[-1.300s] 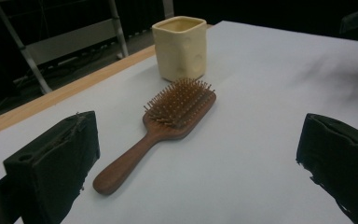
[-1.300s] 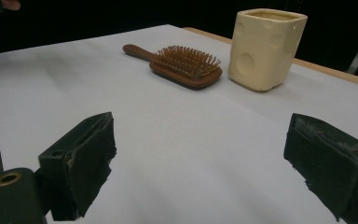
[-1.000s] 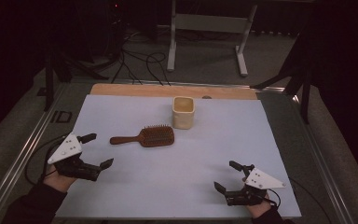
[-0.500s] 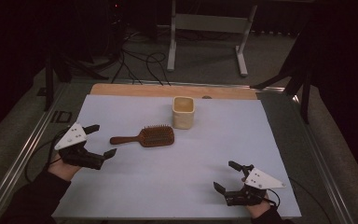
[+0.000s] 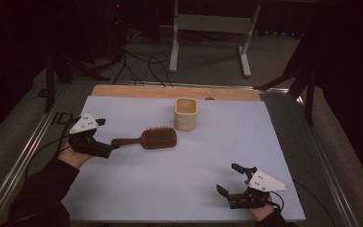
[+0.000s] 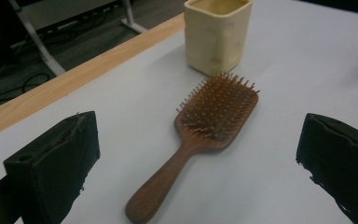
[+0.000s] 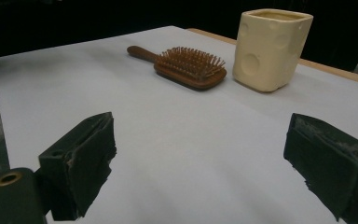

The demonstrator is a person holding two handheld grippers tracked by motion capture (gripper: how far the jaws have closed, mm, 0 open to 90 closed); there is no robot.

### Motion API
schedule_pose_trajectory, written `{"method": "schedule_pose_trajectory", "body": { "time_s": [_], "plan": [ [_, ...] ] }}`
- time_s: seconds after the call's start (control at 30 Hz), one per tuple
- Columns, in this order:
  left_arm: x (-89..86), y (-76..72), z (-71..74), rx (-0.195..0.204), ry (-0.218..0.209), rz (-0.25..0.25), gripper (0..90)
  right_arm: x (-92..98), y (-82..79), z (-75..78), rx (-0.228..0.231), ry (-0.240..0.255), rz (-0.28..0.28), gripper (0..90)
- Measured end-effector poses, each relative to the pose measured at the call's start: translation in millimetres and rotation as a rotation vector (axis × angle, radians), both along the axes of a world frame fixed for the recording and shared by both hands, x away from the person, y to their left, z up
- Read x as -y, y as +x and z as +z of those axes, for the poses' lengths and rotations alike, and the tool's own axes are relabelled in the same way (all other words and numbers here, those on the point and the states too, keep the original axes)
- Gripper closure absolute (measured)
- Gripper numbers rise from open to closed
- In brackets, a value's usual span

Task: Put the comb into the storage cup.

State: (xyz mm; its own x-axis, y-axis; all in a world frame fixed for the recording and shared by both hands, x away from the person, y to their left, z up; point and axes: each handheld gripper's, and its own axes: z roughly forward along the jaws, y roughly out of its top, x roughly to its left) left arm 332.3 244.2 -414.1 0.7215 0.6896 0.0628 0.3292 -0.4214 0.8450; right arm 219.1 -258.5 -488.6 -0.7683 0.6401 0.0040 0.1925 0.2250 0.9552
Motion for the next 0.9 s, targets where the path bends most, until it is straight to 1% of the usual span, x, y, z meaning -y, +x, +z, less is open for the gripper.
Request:
{"method": "schedule_pose_trajectory", "body": {
  "time_s": [0.13, 0.2, 0.23, 0.37, 0.4, 0.47, 0.53, 0.6, 0.7, 0.73, 0.8, 0.9],
  "plan": [
    [0.5, 7.6, -1.2, -0.011, 0.009, 0.009, 0.1, -0.5, -0.3, 0.3, -0.002, 0.002, 0.0, 8.6],
    [0.9, 11.4, -2.0, -0.016, 0.034, 0.018, 0.8, -0.7, -0.2, 0.1, -0.001, 0.001, 0.002, 8.6],
    [1.3, 13.4, -2.8, -0.026, 0.04, 0.016, 1.6, -0.9, -0.2, 0.0, -0.001, 0.001, 0.002, 8.6],
    [2.8, 21.4, -7.4, -0.041, 0.068, 0.028, 6.7, -2.0, -0.8, 0.3, -0.005, 0.001, 0.004, 8.6],
    [3.1, 23.1, -8.6, -0.041, 0.076, 0.032, 8.9, -2.1, -0.8, 0.2, -0.006, 0.001, 0.005, 8.6],
    [3.7, 26.2, -11.4, -0.041, 0.078, 0.027, 14.4, -2.1, -0.5, 0.0, -0.006, 0.002, 0.006, 8.6],
    [4.6, 29.2, -14.3, -0.04, 0.08, 0.028, 18.1, -2.1, -0.4, -0.2, -0.006, 0.0, 0.008, 8.6],
    [5.2, 31.9, -16.8, -0.037, 0.093, 0.028, 22.7, -2.3, -0.5, -0.2, -0.005, -0.001, 0.009, 8.6],
    [5.2, 36.8, -20.6, -0.042, 0.094, 0.036, 32.1, -2.0, -0.3, -0.3, -0.004, -0.001, 0.011, 8.6],
    [5.2, 38.2, -21.5, -0.042, 0.103, 0.041, 34.4, -2.0, -0.3, -0.3, -0.005, -0.001, 0.011, 8.6],
    [5.4, 41.9, -23.9, -0.055, 0.106, 0.055, 40.0, -2.1, -0.3, -0.4, -0.005, 0.0, 0.012, 8.6],
    [5.7, 46.8, -27.4, -0.071, 0.121, 0.068, 46.1, -2.0, -0.2, -0.5, -0.005, 0.0, 0.013, 8.6]
  ]
}}
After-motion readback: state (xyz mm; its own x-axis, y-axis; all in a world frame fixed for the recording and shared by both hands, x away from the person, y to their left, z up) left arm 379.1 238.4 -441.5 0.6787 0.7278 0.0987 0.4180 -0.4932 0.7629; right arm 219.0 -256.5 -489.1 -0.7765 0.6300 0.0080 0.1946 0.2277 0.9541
